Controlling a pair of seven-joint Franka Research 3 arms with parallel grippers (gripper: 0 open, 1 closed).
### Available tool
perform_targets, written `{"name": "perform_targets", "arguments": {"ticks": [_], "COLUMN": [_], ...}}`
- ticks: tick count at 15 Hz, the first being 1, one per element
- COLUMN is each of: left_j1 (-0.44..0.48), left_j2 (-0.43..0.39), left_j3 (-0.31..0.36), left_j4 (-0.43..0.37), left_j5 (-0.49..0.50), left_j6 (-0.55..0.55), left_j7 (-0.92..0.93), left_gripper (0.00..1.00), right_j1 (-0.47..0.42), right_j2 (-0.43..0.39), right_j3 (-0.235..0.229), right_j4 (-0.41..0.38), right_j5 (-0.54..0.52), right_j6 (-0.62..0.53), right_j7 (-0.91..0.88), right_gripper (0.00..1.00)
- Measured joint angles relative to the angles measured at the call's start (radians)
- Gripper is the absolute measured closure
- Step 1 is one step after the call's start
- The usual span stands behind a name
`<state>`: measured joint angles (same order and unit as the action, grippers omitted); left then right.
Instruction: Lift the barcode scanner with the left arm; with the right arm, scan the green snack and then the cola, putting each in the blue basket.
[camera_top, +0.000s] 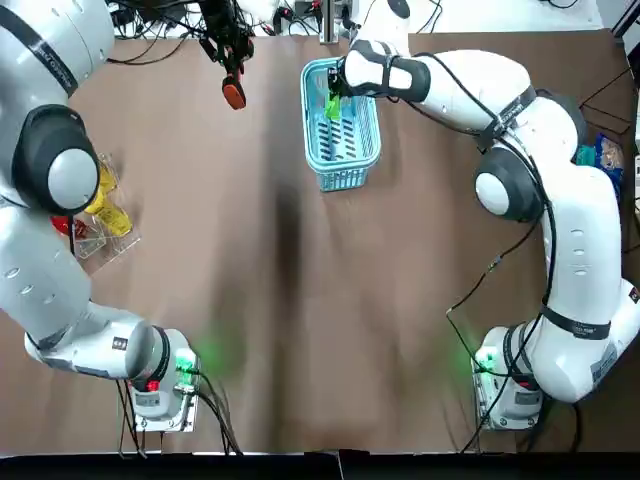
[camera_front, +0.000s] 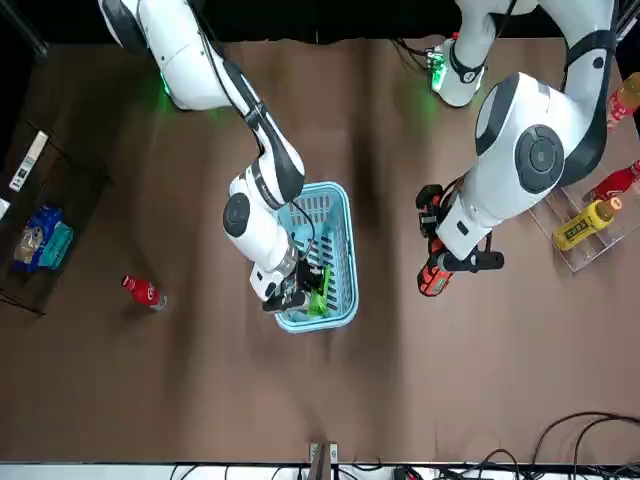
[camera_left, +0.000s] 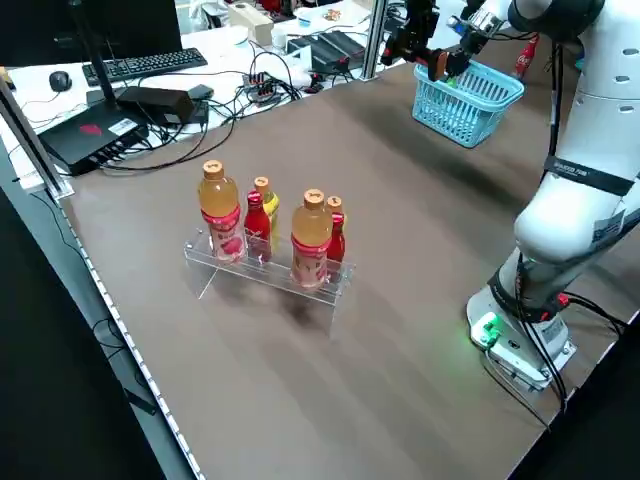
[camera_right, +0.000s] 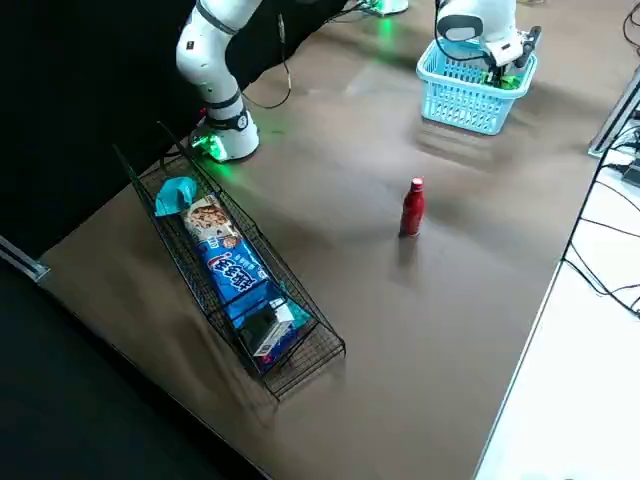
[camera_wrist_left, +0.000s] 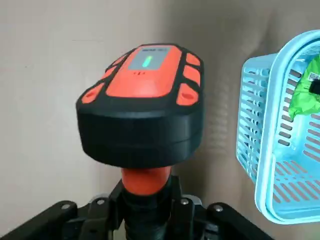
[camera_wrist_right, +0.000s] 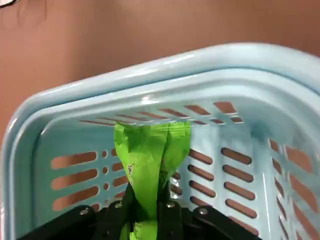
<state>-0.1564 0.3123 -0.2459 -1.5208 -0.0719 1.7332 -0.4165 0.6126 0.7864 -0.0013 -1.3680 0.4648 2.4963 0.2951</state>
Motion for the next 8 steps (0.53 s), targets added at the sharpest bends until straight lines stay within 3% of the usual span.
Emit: {"name": "perform_targets", "arguments": {"ticks": [1,5,8], "left_j1": [0.000,0.000,0.000], "left_j2": [0.001,0.001,0.001], "left_j3": [0.000,0.000,0.000], "left_j4": [0.000,0.000,0.000], "left_j5": [0.000,0.000,0.000], "left_j6": [0.000,-0.001,-0.001], "left_j7": [0.000,0.000,0.000], "left_gripper": [0.63,0.63,0.63], "right_j1": [0.000,-0.003,-0.008], "right_j2": [0.003,0.000,-0.036], "right_j3": [-0.001,-0.003,-0.008], "right_j4": [0.000,0.013,0.034], "right_j5": [0.000,0.000,0.000], "right_j6": [0.003,-0.010,-0.191], "right_j7": [-0.001,-0.005,-0.003], "right_gripper": [0.76,0.40,0.12]}}
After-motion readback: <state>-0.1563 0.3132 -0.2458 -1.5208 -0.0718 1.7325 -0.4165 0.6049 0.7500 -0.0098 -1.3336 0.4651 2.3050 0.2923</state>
